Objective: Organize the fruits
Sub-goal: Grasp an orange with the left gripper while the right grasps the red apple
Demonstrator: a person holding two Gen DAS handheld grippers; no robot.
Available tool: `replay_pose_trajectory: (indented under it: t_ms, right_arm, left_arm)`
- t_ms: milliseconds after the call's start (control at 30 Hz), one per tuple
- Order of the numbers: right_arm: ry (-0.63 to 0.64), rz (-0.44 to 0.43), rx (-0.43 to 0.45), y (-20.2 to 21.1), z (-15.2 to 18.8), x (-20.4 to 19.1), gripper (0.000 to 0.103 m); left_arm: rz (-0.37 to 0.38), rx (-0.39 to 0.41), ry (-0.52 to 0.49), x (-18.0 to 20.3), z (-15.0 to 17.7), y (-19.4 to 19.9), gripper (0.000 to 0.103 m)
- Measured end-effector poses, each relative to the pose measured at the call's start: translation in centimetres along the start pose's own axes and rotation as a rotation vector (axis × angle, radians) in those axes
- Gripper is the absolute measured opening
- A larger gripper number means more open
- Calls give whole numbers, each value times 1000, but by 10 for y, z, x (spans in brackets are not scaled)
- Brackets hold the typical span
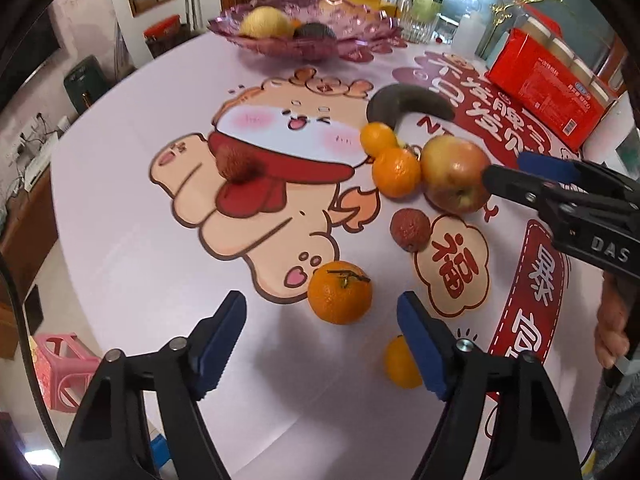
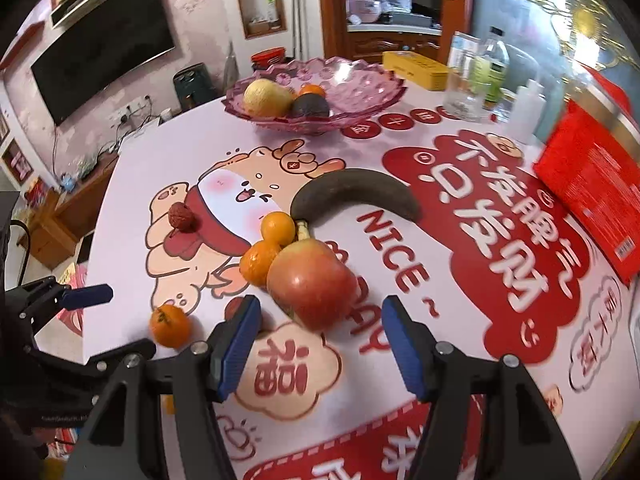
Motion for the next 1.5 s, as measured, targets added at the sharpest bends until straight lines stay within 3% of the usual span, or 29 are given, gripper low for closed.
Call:
replay_pose_trajectory:
  t_ms: [300, 533, 733, 867, 1233, 1500]
  right_arm:
    - [12, -65, -22, -35, -6, 3, 66]
    - [-10, -95, -74, -57, 6, 1, 64]
    - [-41, -69, -52, -52, 14, -1, 62]
    - [-50, -54, -56, -46, 20, -6, 62]
    - [-148, -8, 13, 13, 17, -18, 62]
    - [-156, 46, 87, 75, -5, -36, 62]
  left_arm:
    - [11, -79, -24, 12, 1, -25, 40]
    - [17, -68, -26, 16, -5, -32, 38]
    - [-14, -44, -63, 19, -4, -31, 36]
    - [14, -47, -56, 20, -1, -27, 36]
    - [50, 6, -43, 11, -11, 15, 36]
    - [78, 59, -71, 12, -28, 80, 36]
Point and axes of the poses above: each gripper's, at about its wrist camera, not at the fingertips, and y roughly against the way its jaws point, x to its right, z to its underside, the point moved 8 cm from there along -y, roughly the way its jaws point, and after that the axes turned 12 degrees about y, right-handed, at the moved point
